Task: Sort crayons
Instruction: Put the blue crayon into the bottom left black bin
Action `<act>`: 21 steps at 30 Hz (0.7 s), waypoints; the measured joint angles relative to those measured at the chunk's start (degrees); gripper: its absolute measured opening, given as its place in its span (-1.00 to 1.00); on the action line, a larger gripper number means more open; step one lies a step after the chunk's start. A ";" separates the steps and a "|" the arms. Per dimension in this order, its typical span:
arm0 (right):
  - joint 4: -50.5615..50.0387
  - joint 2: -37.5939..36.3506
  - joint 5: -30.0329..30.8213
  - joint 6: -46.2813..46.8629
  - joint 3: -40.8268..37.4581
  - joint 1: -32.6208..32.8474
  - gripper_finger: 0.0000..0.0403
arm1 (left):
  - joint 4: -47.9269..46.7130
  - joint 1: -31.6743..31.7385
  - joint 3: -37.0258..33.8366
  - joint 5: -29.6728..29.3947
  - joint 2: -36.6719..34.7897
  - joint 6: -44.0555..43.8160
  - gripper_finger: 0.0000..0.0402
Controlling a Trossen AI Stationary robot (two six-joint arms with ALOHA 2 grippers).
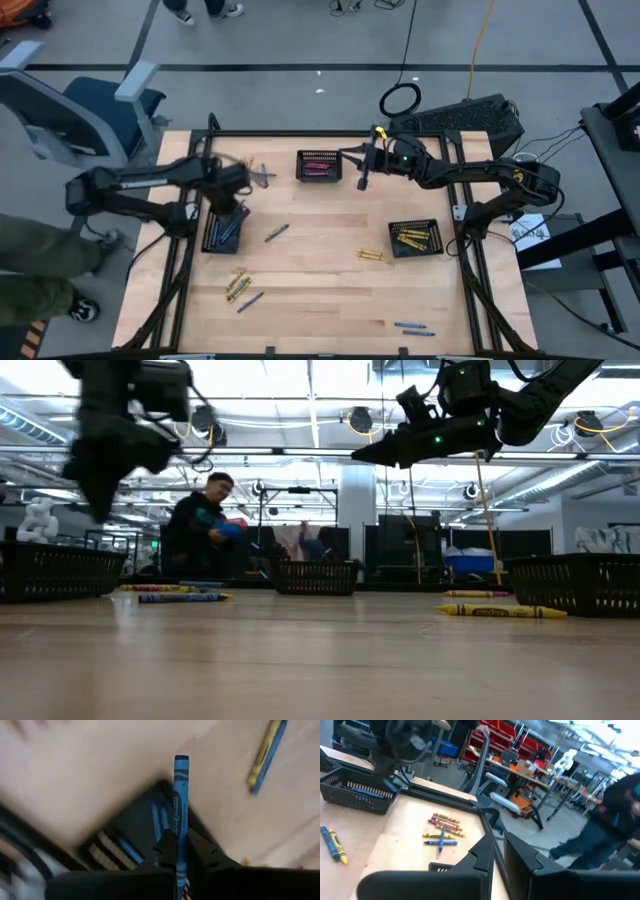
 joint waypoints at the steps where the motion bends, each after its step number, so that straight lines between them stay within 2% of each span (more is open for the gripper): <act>1: 0.09 0.00 0.00 -0.55 0.00 0.00 -0.87 | -0.02 -1.40 -1.65 1.09 -1.60 -4.24 -0.96; 5: -0.11 -0.01 0.00 -1.83 0.00 0.00 -0.87 | 0.28 -4.92 -7.61 4.61 -6.49 -17.65 -0.96; 8: -1.02 -0.02 0.00 -3.18 0.00 -0.02 -0.87 | 3.35 -6.11 -10.57 6.95 -8.09 -23.22 -0.96; 14: -1.29 -0.02 0.00 -7.13 0.00 -0.03 -0.87 | 8.24 -7.48 -13.38 5.91 -7.95 -33.41 -0.95; 21: -2.16 -0.02 -0.01 -9.10 0.00 -0.11 -0.87 | 9.18 -7.48 -14.04 2.62 -5.94 -36.54 -0.81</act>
